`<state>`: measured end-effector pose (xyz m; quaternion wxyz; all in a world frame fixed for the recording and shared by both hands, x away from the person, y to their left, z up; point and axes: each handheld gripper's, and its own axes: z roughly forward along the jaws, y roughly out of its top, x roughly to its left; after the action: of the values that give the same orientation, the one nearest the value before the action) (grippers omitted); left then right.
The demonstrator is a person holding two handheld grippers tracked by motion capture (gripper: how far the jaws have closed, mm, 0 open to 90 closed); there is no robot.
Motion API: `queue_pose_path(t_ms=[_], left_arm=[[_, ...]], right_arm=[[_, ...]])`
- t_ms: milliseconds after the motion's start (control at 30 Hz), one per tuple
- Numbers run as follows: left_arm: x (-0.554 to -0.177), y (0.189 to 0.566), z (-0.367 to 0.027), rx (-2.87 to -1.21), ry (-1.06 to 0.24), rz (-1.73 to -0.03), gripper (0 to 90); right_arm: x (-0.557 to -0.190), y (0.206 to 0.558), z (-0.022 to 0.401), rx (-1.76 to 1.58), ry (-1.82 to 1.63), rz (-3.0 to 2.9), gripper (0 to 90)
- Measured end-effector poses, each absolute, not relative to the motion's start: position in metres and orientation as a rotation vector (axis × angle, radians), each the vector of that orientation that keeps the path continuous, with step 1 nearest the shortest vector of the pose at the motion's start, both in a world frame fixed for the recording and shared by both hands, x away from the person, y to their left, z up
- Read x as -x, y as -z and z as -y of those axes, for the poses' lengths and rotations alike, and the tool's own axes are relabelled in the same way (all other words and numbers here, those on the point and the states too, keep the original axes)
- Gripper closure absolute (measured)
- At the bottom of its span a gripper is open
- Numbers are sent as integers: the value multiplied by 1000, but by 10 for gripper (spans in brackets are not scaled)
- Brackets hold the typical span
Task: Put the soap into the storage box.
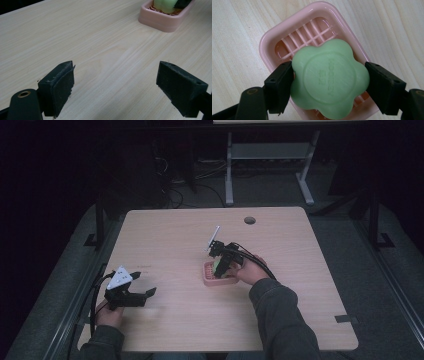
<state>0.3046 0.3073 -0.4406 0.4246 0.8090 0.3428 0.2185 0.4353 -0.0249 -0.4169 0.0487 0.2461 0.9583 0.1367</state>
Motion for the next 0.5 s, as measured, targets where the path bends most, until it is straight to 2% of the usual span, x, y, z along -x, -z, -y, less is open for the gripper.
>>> queue_pose_path(t_ms=[500], left_arm=[[-305,441,-307,-2030,-548,-854,144]], right_arm=[[-434,415,27,-752,-429,-2910,251]])
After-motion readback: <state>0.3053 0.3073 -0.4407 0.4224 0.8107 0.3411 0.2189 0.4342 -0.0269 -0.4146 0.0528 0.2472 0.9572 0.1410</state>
